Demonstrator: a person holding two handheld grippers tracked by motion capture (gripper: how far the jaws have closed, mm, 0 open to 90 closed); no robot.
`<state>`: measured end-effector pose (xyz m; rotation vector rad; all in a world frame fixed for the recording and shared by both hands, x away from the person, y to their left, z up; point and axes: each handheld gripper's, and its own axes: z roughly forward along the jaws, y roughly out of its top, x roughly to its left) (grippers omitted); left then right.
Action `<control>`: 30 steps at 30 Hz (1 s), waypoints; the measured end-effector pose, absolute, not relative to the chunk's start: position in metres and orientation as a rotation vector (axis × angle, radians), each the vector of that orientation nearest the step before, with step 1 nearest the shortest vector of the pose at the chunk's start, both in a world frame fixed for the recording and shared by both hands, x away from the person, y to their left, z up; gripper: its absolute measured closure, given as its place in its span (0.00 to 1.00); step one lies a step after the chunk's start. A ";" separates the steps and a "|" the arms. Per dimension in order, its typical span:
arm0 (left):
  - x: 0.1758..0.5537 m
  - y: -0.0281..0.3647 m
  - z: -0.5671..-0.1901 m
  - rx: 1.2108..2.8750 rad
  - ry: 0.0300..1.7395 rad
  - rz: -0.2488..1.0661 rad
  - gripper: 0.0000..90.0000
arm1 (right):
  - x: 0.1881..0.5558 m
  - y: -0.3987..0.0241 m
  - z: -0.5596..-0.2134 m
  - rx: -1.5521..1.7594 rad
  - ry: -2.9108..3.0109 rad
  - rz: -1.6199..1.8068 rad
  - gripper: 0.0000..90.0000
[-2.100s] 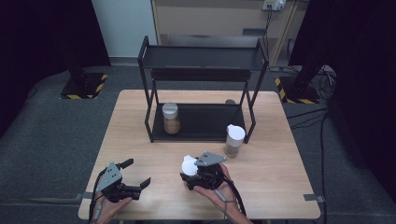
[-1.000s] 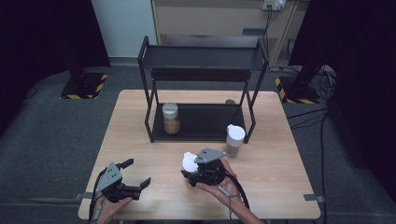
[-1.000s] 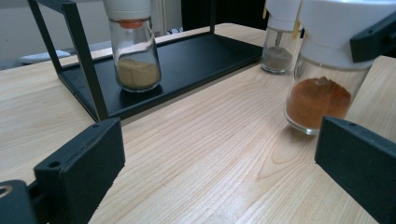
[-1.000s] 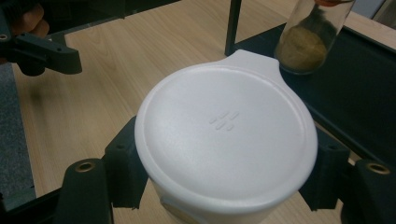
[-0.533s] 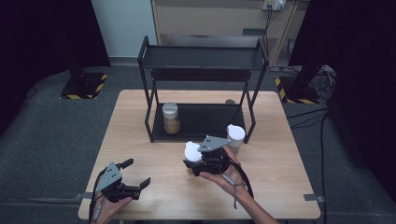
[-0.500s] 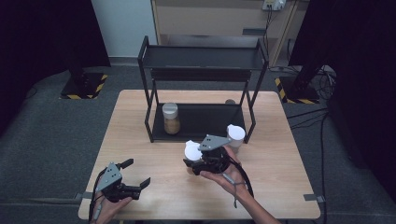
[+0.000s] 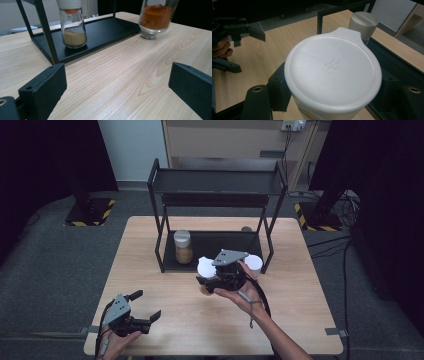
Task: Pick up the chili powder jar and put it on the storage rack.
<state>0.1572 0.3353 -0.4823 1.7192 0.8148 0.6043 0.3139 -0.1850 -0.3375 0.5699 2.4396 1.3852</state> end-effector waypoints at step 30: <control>0.159 0.336 -0.484 1.717 0.816 0.595 0.01 | 0.373 -0.155 -0.333 0.697 2.384 1.324 0.34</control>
